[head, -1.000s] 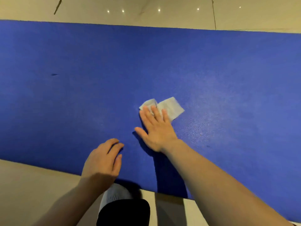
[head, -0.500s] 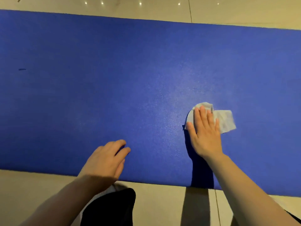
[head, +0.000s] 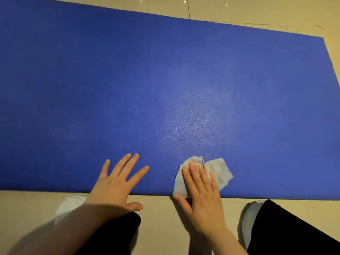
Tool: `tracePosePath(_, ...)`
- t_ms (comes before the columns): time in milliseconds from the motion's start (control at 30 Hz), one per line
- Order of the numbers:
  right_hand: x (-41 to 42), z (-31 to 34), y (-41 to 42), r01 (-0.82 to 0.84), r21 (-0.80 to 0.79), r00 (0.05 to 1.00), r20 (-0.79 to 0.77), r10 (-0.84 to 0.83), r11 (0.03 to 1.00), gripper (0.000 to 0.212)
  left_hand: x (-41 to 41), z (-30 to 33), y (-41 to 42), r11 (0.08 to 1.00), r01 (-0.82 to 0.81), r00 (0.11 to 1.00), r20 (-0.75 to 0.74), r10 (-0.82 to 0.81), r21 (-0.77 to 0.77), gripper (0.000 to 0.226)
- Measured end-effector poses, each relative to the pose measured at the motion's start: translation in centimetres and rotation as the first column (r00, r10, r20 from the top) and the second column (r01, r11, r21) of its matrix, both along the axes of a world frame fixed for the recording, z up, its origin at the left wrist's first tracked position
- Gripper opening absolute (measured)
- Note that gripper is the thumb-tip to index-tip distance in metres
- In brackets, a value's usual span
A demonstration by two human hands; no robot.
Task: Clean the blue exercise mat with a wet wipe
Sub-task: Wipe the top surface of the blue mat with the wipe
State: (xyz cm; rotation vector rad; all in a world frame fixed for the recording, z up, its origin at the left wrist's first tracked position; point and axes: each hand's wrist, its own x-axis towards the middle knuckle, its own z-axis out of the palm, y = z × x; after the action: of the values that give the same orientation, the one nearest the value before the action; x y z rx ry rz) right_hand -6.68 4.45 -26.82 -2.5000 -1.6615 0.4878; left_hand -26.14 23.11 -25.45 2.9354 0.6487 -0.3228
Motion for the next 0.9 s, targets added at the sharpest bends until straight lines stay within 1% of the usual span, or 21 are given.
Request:
tracePosePath(33, 0.5, -0.1, -0.4, -0.02, -0.019, 1.0, 0.01, 0.02, 1.0, 0.073, 0.0, 0.1, 0.3, 1.0, 0.026, 0.999, -0.026, -0.025, 0.011, 0.107)
tracePosePath(100, 1.0, -0.5, -0.4, -0.052, -0.007, 0.998, 0.03, 0.053, 0.999, 0.071, 0.1, 0.4, 1.4, 0.994, 0.098, 0.995, -0.015, -0.097, 0.043, 0.109)
tracePosePath(133, 1.1, -0.6, -0.1, -0.051, 0.031, 0.998, 0.041, 0.05, 0.998, 0.069, 0.2, 0.6, 1.8, 0.991, 0.125, 0.992, -0.008, -0.124, 0.05, 0.106)
tracePosePath(167, 1.3, -0.5, 0.5, -0.045, 0.085, 0.998, 0.047, 0.041, 0.995, 0.067, 0.3, 1.0, 2.0, 0.989, 0.133, 0.991, 0.003, -0.133, 0.062, 0.097)
tracePosePath(233, 2.2, 0.2, 2.9, -0.037, 0.216, 0.998, 0.048, 0.028, 0.976, 0.067, 0.6, 1.4, 2.8, 0.99, 0.077, 0.991, 0.104, -0.09, 0.118, 0.067)
tracePosePath(267, 2.8, 0.6, 4.2, -0.037, 0.252, 0.998, 0.052, 0.024, 0.967, 0.069, 0.9, 1.8, 3.6, 0.989, 0.039, 0.99, 0.129, -0.058, 0.145, 0.059)
tracePosePath(300, 3.3, 1.0, 5.6, -0.036, 0.264, 0.998, 0.067, 0.019, 0.964, 0.074, 1.3, 2.2, 4.6, 0.986, 0.021, 0.991, 0.13, -0.043, 0.163, 0.057)
tracePosePath(367, 4.0, 2.0, 8.4, -0.051, 0.263, 0.997, 0.074, 0.033, 0.963, 0.08, 2.1, 3.4, 6.6, 0.979, 0.041, 0.994, 0.093, -0.061, 0.201, 0.067)
tracePosePath(400, 4.1, 2.5, 9.7, -0.062, 0.277, 0.997, 0.062, 0.047, 0.959, 0.075, 2.3, 3.9, 7.4, 0.975, 0.037, 0.996, 0.077, -0.055, 0.221, 0.068)
tracePosePath(433, 4.0, 2.8, 10.8, -0.08, 0.311, 0.996, 0.067, 0.062, 0.947, 0.064, 2.3, 4.2, 8.1, 0.975, 0.024, 0.998, 0.058, -0.038, 0.222, 0.065)
tracePosePath(500, 3.7, 3.1, 12.2, -0.134, 0.346, 0.989, 0.104, 0.104, 0.929, 0.037, 1.3, 4.4, 8.9, 0.987, -0.022, 0.999, 0.04, 0.016, 0.158, 0.05)
tracePosePath(533, 3.4, 2.8, 12.6, -0.15, 0.33, 0.987, 0.098, 0.124, 0.932, 0.034, 0.3, 4.2, 9.0, 0.989, -0.051, 0.998, 0.051, 0.045, 0.136, 0.039)
tracePosePath(567, 3.0, 2.3, 12.8, -0.16, 0.293, 0.987, 0.071, 0.145, 0.943, 0.038, -0.8, 4.0, 9.1, 0.989, -0.069, 0.996, 0.067, 0.06, 0.132, 0.027)
tracePosePath(600, 2.5, 1.4, 12.6, -0.156, 0.25, 0.988, 0.041, 0.15, 0.956, 0.045, -1.7, 3.8, 9.0, 0.988, -0.074, 0.994, 0.093, 0.062, 0.138, 0.02)
tracePosePath(633, 2.0, 0.8, 12.3, -0.136, 0.21, 0.991, 0.012, 0.137, 0.968, 0.056, -2.4, 3.7, 8.9, 0.986, -0.086, 0.991, 0.114, 0.07, 0.144, 0.021)
tracePosePath(667, 1.7, 0.4, 11.9, -0.123, 0.178, 0.992, -0.001, 0.126, 0.976, 0.068, -2.5, 3.7, 8.8, 0.983, -0.106, 0.987, 0.134, 0.086, 0.15, 0.03)
tracePosePath(700, 1.8, 0.4, 11.6, -0.129, 0.165, 0.992, 0.009, 0.13, 0.978, 0.073, -2.3, 3.9, 8.9, 0.979, -0.126, 0.983, 0.153, 0.102, 0.159, 0.038)
tracePosePath(733, 2.2, 0.3, 11.5, -0.147, 0.172, 0.989, 0.029, 0.144, 0.974, 0.071, -1.8, 4.0, 9.0, 0.976, -0.133, 0.98, 0.171, 0.103, 0.174, 0.043)
tracePosePath(800, 4.0, 0.3, 11.5, -0.147, 0.157, 0.988, 0.068, 0.138, 0.977, 0.068, -0.4, 4.1, 9.4, 0.972, -0.12, 0.978, 0.194, 0.08, 0.201, 0.044)
tracePosePath(867, 6.5, 0.3, 11.8, -0.146, 0.136, 0.985, 0.109, 0.131, 0.98, 0.073, 0.6, 4.0, 9.7, 0.968, -0.147, 0.979, 0.167, 0.114, 0.201, 0.04)
tracePosePath(900, 7.4, 0.4, 12.0, -0.179, 0.114, 0.976, 0.143, 0.163, 0.977, 0.077, 0.9, 3.7, 9.8, 0.968, -0.177, 0.979, 0.134, 0.154, 0.18, 0.044)
